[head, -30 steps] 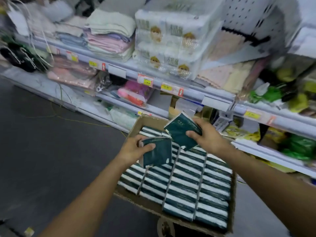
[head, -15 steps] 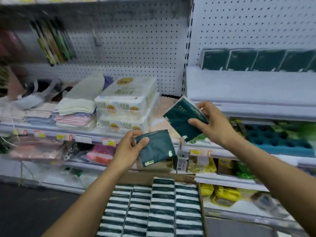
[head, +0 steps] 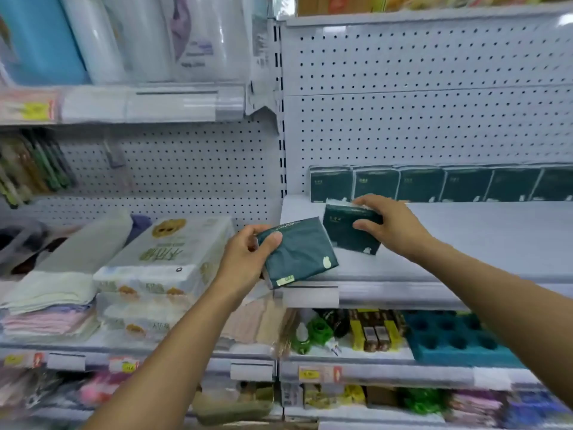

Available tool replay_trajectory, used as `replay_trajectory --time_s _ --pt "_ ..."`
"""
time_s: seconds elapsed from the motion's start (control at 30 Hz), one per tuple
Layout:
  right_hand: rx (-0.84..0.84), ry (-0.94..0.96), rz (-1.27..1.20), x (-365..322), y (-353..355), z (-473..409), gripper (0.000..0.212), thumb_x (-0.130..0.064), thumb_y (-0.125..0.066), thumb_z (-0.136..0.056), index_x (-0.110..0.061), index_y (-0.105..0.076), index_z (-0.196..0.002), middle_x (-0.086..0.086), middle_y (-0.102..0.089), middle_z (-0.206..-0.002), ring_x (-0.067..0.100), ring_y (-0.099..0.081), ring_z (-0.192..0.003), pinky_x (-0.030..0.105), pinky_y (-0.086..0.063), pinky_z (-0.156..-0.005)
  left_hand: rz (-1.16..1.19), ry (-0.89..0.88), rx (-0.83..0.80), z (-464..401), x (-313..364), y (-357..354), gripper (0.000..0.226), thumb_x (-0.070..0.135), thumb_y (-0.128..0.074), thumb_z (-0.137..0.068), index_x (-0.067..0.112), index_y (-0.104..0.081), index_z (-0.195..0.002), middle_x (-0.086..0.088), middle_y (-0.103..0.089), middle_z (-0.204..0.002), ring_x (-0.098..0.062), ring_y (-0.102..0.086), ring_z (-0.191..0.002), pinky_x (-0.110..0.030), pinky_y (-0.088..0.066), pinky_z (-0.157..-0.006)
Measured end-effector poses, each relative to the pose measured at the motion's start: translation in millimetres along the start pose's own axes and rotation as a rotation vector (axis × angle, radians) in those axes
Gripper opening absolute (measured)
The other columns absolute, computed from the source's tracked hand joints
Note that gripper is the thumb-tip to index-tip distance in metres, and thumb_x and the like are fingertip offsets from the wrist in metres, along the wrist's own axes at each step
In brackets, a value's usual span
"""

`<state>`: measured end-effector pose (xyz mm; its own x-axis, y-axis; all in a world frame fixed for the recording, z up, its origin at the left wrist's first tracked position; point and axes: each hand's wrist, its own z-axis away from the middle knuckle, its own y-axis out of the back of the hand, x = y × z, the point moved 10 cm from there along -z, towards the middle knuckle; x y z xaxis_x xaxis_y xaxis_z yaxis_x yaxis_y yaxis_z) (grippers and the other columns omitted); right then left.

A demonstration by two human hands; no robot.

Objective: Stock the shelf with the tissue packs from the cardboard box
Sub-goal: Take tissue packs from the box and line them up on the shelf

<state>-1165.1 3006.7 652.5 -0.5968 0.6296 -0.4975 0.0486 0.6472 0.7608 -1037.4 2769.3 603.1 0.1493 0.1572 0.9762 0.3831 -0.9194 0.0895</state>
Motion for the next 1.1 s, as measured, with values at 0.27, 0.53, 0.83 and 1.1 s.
replay_trajectory --time_s 0.27,0.53,0.83,1.1 --pt "-0.070 0.261 0.222 19.8 -36.6 -52.1 0.065 -0.031 -0.077 -0.080 -0.029 -0.048 -0.139 -0.007 -0.049 -0.136 0.016 -0.040 -0.123 0.038 -0.046 -0.094 0.048 0.068 0.062 -59.9 -17.3 -17.7 0.020 0.030 -0.068 -0.090 0.022 -0.065 -0.107 -0.015 -0.067 -0.111 -0.026 -0.068 -0.095 -0.030 -0.054 -0.061" --pt "0.001 0.417 0.335 45.4 -55.3 -122.2 0.062 -0.025 -0.077 -0.082 -0.019 -0.051 -0.138 0.002 -0.051 -0.141 0.026 -0.043 -0.132 0.043 -0.033 -0.111 0.098 0.113 0.071 -99.6 -24.8 -34.4 0.017 0.022 -0.068 -0.091 0.017 -0.064 -0.107 -0.013 -0.068 -0.109 -0.019 -0.070 -0.086 -0.025 -0.055 -0.056" --pt "0.034 0.479 0.373 53.1 -70.2 -160.7 0.062 -0.020 -0.077 -0.081 -0.014 -0.051 -0.137 0.006 -0.046 -0.145 0.029 -0.039 -0.136 0.043 -0.028 -0.116 0.038 0.093 0.085 -121.1 -35.2 -38.8 0.014 0.029 -0.071 -0.088 0.026 -0.067 -0.102 -0.008 -0.070 -0.108 -0.020 -0.071 -0.093 -0.029 -0.056 -0.067" --pt "0.055 0.499 0.006 5.0 -35.8 -113.0 0.056 -0.057 -0.048 -0.091 -0.029 -0.050 -0.139 -0.006 -0.046 -0.146 0.009 -0.037 -0.136 0.042 -0.013 -0.119 -0.027 0.030 -0.005 -132.4 -26.3 -59.2 0.031 0.032 -0.079 -0.080 0.032 -0.061 -0.105 -0.002 -0.070 -0.112 -0.025 -0.069 -0.097 -0.035 -0.057 -0.071"
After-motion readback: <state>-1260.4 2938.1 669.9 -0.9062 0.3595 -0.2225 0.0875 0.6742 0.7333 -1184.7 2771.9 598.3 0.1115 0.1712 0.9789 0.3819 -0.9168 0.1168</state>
